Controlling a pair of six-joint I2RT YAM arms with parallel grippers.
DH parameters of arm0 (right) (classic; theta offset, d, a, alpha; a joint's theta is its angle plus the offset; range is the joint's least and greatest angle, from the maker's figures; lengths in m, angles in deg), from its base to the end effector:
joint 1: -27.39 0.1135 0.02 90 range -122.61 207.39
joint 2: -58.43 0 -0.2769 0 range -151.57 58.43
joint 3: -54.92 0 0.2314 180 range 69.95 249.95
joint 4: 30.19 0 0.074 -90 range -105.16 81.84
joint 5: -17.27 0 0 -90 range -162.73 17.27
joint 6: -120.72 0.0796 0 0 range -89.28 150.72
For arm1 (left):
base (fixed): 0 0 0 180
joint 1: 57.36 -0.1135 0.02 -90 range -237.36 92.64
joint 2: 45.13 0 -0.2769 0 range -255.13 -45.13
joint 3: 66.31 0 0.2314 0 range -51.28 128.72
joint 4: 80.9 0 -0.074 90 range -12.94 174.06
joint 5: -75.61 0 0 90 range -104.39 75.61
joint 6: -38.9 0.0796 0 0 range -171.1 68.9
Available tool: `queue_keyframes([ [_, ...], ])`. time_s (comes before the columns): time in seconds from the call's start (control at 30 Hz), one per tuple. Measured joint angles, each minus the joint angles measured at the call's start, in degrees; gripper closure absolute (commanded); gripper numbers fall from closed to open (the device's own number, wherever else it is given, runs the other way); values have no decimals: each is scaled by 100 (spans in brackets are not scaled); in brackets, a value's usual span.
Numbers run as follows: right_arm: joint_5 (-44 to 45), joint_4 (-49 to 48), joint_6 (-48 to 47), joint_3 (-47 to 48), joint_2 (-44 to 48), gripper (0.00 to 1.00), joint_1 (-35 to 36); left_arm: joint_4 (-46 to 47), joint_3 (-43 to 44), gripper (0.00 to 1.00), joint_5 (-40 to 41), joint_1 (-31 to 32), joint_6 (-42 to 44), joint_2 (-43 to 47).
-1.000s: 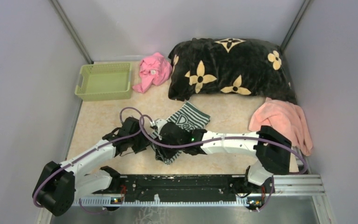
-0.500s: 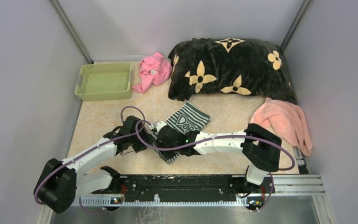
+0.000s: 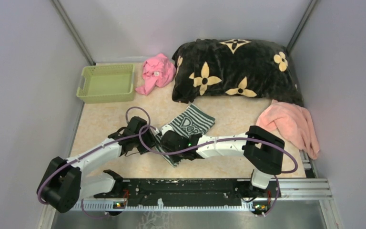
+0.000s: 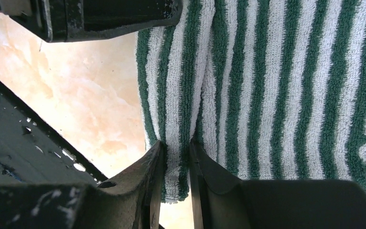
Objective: Roll the towels
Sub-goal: Roll the towel at the center of the board.
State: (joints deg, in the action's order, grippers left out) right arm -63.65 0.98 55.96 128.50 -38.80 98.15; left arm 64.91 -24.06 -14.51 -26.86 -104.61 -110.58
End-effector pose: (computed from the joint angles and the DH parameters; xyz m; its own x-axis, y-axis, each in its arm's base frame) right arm 0.1288 0.3308 0.1706 -0.6284 -0.5227 -0.5761 -0.7014 0.7010 0.1290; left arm 0.1726 -0.1019 0.1448 -0.8404 -0.4380 -0.3191 -0.2811 0.8558 -0.4343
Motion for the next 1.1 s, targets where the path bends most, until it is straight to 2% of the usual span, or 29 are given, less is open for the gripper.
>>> queue_keyframes([
  [0.1,66,22,7,0,-2,73,4,61,28,41,-11,0,2,-81],
  [0.2,236,76,4,0,-4,67,52,155,103,41,-37,0,2,-238],
  [0.4,992,413,-197,120,170,57,553,369,188,41,-94,0,2,-459],
  [0.67,1613,424,-579,616,245,57,1049,417,190,41,-98,0,0,-479],
  [1.1,2118,540,-531,691,-684,54,1060,422,190,40,-98,0,0,-474],
])
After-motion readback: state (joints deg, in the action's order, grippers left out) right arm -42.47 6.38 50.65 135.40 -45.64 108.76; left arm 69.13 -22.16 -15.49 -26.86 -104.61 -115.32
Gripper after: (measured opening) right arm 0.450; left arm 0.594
